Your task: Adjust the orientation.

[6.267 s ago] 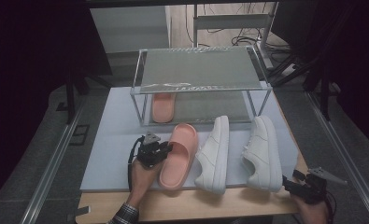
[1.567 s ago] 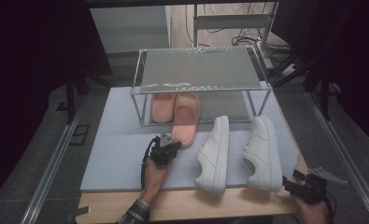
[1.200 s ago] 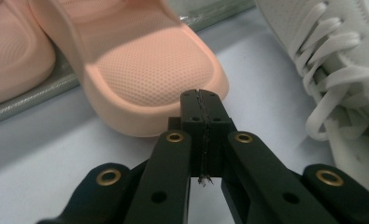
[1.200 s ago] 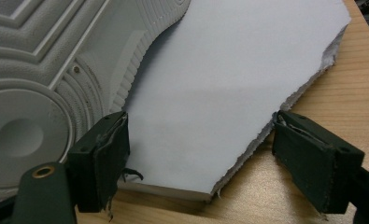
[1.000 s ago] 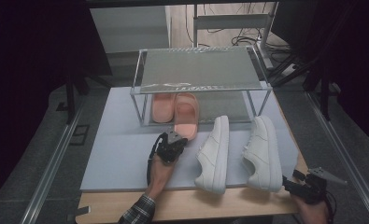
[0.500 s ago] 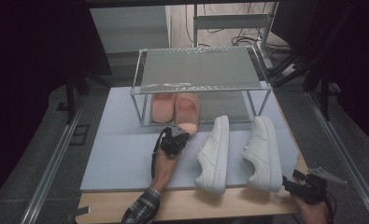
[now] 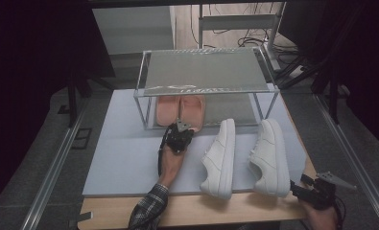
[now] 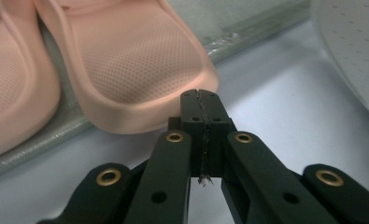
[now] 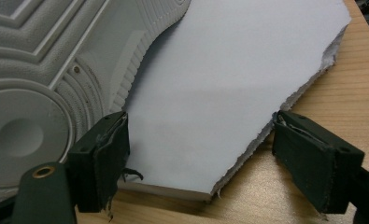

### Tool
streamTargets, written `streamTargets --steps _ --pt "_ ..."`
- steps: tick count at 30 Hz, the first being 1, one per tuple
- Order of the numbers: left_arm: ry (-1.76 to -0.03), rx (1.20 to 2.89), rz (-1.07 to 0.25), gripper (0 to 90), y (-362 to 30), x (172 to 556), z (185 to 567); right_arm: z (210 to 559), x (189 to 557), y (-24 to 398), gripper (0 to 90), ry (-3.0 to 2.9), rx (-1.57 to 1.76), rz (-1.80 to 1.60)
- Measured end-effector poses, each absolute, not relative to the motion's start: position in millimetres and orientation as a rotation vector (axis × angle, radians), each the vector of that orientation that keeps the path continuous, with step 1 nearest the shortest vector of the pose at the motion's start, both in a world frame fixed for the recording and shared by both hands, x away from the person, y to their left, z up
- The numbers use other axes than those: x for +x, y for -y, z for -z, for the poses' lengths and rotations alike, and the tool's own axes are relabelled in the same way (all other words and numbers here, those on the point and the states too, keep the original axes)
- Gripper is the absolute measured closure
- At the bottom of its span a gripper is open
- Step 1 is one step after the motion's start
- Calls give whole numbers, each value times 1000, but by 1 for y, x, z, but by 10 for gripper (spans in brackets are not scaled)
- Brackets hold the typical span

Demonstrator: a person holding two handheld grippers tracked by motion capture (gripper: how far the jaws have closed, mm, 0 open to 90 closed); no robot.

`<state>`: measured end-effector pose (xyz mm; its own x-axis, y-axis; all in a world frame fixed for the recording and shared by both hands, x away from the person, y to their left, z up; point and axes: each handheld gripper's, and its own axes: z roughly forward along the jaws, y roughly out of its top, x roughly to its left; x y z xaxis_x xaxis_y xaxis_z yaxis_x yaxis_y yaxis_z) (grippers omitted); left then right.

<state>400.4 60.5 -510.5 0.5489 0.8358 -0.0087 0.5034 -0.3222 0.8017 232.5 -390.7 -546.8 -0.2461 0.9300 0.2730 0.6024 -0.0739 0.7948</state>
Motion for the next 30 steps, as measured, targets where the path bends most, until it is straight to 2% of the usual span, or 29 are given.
streamTargets --steps 30 --pt "-1199 1986 -565 898 -55 439 516 547 233 391 189 -1845 1650 -1245"
